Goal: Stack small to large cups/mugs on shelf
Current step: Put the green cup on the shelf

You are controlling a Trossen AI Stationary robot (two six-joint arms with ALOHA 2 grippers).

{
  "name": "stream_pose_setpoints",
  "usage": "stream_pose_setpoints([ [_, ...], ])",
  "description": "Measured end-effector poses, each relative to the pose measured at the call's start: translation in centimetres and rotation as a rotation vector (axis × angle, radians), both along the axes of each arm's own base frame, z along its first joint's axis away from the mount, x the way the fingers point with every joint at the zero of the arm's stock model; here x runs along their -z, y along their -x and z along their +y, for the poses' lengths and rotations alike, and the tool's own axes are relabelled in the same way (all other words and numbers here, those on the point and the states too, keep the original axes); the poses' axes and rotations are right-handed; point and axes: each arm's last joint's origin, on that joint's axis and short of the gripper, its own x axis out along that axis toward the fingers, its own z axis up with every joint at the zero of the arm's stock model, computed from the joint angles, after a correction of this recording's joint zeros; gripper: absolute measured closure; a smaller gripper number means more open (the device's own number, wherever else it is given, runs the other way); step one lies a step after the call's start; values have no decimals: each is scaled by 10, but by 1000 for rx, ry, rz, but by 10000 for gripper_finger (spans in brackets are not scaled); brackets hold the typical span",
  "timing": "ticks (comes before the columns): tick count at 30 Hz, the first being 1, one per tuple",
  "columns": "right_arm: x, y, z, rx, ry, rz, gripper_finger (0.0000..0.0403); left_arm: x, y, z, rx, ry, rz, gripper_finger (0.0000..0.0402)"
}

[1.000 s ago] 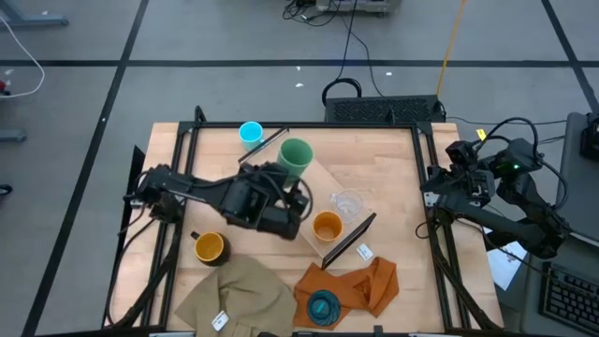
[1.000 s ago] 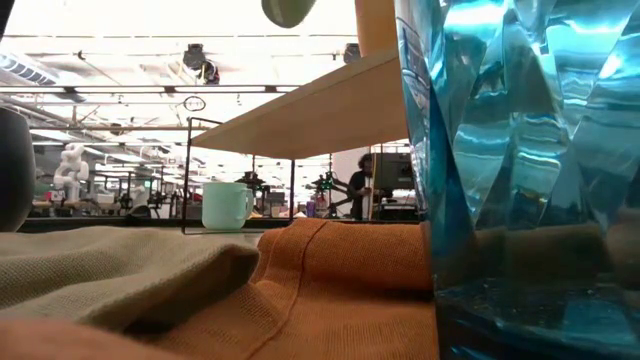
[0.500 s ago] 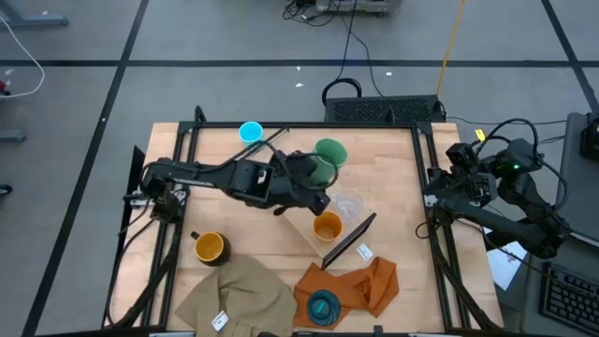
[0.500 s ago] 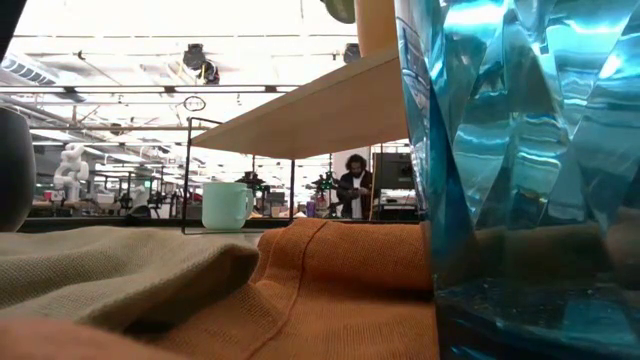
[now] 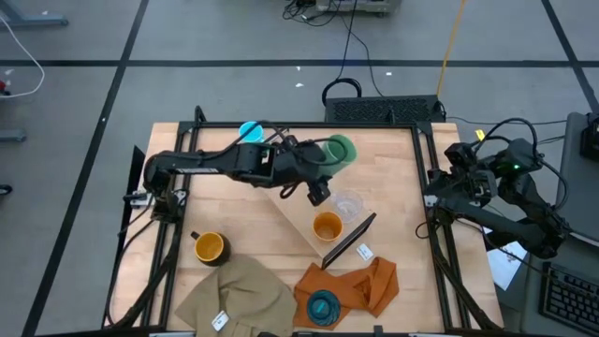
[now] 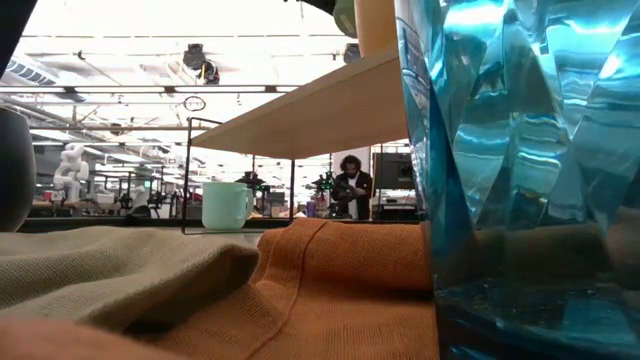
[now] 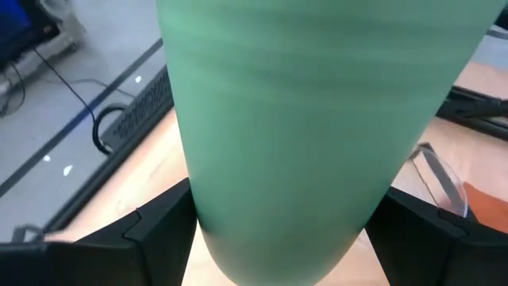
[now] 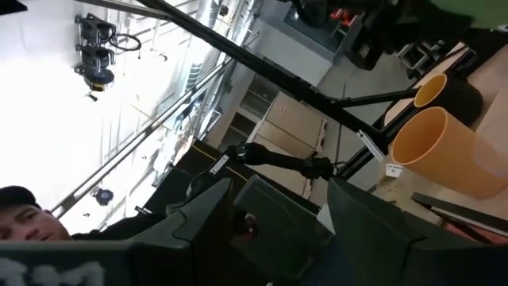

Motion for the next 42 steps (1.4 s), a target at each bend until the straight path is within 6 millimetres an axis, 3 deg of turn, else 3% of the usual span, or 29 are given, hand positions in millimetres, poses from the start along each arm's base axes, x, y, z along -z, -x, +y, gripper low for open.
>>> stream_pose_setpoints([
  [6, 0, 0, -1, 30, -10, -4, 206, -14, -9, -1, 31, -31, -155, 93],
  [19, 0, 0, -1, 25, -51, 15, 206, -48, 5, -1, 77, -73, -312, 93],
  [23, 0, -1, -1, 45, -59, 13, 206, -79, 23, -8, 128, -92, -470, 93],
  [27, 0, -1, -2, 53, -61, 12, 206, -119, 60, -14, 159, -137, -620, 93],
  [33, -1, -1, -3, 84, -68, 8, 206, -159, 117, -16, 205, -227, -737, 93],
  [35, -1, -2, -4, 99, -73, 9, 206, -177, 135, -17, 224, -245, -854, 93],
  [39, -1, -4, -5, 123, -76, 4, 206, -187, 153, -23, 279, -280, -935, 93],
  [42, -3, -3, -6, 147, -66, -20, 206, -182, 157, -27, 294, -292, -931, 93],
])
